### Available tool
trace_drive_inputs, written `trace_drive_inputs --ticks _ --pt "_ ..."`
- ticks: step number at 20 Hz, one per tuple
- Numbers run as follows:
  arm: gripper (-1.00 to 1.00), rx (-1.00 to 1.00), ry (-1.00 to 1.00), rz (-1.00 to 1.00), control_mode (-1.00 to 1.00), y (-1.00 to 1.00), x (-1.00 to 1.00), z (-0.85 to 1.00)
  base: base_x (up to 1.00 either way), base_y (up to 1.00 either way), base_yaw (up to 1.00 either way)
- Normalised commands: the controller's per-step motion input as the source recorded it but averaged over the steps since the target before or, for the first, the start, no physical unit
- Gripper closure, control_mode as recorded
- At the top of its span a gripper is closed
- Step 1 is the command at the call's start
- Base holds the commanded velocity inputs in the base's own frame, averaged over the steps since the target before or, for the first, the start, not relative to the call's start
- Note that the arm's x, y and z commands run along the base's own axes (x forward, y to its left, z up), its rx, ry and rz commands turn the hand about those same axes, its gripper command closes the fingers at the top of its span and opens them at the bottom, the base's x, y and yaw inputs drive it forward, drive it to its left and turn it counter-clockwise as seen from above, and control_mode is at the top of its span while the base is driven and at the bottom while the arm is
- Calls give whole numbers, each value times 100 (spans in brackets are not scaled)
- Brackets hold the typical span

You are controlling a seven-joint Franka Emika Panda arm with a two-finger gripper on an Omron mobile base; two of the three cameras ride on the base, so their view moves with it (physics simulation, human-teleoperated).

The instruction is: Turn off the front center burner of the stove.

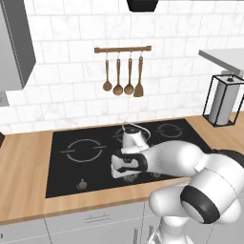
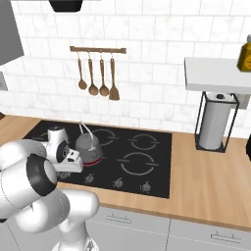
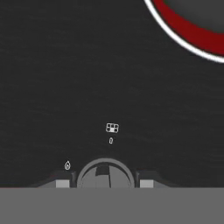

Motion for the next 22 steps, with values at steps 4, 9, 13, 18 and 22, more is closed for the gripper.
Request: trace_drive_inputs --ticks 4,9,13,18,22 --pt "100 9 0 -56 -100 -21 -39 0 0 0 0" --pt "100 6 0 -67 -100 -11 -31 -2 0 0 0" --pt "100 1 0 -72 -100 0 -16 -6 0 0 0" --pt "100 0 0 -77 -100 0 -8 -10 0 0 0" --pt "100 0 1 -80 -100 0 -2 -15 0 0 0"
